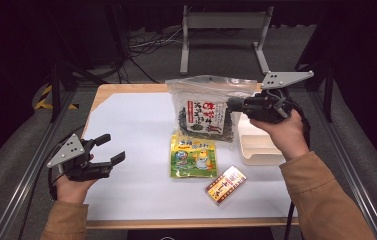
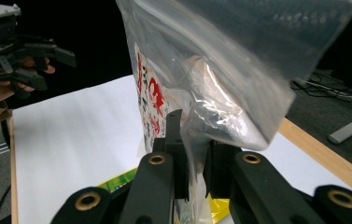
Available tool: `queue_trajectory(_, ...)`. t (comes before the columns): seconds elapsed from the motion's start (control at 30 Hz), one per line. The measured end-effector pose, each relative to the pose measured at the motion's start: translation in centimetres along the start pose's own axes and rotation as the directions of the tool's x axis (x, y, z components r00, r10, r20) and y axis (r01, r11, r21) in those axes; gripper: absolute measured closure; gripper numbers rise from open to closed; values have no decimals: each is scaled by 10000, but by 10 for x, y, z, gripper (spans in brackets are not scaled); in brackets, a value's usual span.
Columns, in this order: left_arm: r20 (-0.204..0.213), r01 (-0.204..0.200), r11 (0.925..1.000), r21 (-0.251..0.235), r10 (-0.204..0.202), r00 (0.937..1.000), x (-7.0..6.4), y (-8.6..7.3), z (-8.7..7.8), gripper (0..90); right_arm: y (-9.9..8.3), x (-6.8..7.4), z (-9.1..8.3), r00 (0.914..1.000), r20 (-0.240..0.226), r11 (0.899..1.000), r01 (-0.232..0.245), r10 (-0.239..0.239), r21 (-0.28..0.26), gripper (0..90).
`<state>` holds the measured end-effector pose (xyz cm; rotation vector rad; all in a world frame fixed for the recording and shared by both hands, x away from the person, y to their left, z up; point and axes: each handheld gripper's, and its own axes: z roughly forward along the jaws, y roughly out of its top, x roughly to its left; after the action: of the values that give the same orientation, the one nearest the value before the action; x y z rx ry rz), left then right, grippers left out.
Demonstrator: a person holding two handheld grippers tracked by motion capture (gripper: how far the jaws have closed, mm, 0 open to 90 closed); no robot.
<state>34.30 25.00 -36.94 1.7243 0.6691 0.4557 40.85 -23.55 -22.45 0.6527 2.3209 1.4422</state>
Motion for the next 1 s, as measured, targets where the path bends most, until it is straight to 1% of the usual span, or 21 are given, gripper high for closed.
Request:
queue_trajectory(0.13, -107, 113, 9994, 327, -109, 9999, 2, -5, 5, 193, 2, -7, -7, 9997, 230, 9999, -107, 109, -78, 824)
queue_trajectory(0.17, -112, 75, 9993, 353, -71, 9999, 2, -6, 6, 187, 2, -9, -9, 9995, 286, 9998, -139, 142, -104, 824)
queue_trajectory(0.23, -129, 184, 9992, 367, -179, 9998, 2, -8, 8, 181, 3, -13, -13, 9989, 414, 9997, -194, 201, -173, 824)
queue_trajectory(0.27, -129, 169, 9989, 436, -164, 9998, 3, -9, 9, 177, 4, -14, -15, 9988, 450, 9996, -203, 212, -195, 823)
queue_trajectory(0.37, -338, 222, 9987, 468, -206, 9992, 3, -14, 12, 156, 7, -20, -22, 9972, 696, 9993, -251, 271, -294, 823)
queue_trajectory(0.43, -382, 258, 9984, 508, -238, 9990, 3, -17, 13, 154, 8, -23, -26, 9956, 897, 9993, -231, 256, -292, 823)
queue_trajectory(0.53, -397, 333, 9980, 542, -312, 9987, 4, -19, 15, 136, 10, -28, -30, 9929, 1161, 9993, -249, 279, -273, 822)
queue_trajectory(0.63, -421, 393, 9973, 618, -367, 9984, 3, -22, 17, 127, 9, -35, -35, 9898, 1355, 9987, -394, 436, -337, 822)
queue_trajectory(0.67, -517, 400, 9962, 776, -361, 9980, 3, -22, 19, 124, 9, -37, -36, 9889, 1405, 9984, -438, 484, -352, 822)
queue_trajectory(0.7, -517, 400, 9962, 776, -361, 9980, 3, -22, 19, 124, 9, -40, -38, 9876, 1478, 9982, -481, 528, -355, 822)
queue_trajectory(0.73, -599, 473, 9930, 1080, -410, 9974, 3, -23, 20, 119, 9, -41, -39, 9866, 1536, 9980, -508, 558, -364, 822)
queue_trajectory(0.8, -725, 629, 9900, 1261, -541, 9959, 2, -24, 22, 94, 9, -44, -42, 9842, 1663, 9977, -559, 614, -375, 822)
queue_trajectory(0.93, -786, 707, 9882, 1356, -604, 9951, 2, -26, 22, 70, 8, -49, -46, 9771, 2013, 9974, -623, 684, -366, 821)
queue_trajectory(1.0, -742, 719, 9884, 1335, -624, 9953, 3, -27, 23, 64, 8, -52, -49, 9730, 2148, 9961, -784, 850, -394, 821)
